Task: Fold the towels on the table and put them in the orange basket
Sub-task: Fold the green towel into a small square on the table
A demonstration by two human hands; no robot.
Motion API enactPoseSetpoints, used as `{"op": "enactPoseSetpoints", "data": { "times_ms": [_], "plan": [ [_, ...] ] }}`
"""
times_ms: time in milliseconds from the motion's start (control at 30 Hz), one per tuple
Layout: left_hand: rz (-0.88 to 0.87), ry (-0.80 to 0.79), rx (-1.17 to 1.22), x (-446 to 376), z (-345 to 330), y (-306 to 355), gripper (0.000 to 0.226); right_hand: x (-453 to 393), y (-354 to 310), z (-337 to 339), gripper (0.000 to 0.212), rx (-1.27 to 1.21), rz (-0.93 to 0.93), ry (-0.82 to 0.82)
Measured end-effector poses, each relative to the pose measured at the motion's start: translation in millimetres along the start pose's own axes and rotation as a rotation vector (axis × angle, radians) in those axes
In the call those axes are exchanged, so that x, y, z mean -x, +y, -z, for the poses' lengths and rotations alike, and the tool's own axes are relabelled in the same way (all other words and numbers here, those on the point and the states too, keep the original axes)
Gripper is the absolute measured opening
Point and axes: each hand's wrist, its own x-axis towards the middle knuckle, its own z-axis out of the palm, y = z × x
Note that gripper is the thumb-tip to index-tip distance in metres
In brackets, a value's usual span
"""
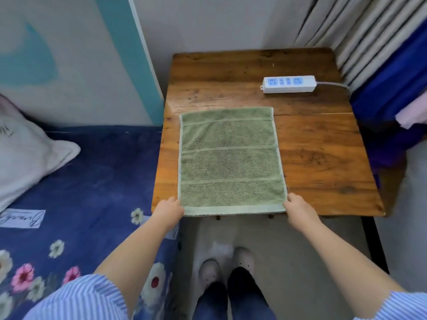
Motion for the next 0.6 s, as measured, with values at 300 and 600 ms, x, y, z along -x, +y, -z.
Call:
{"op": "enactPoseSetpoints", "data": {
  "times_ms": [300,600],
  "plan": [
    [0.043,-0.009,0.077,-1.1,-8.1,13.9,0.031,-3.5,-47.6,32.2,0.033,0.016,-0.173,-0.054],
    [0.173,0.318,0.335,-26.4,73.7,-19.5,0.02,-43.5,-90.5,100.7,0.027,-0.207,0.06,0.164]
  ]
}}
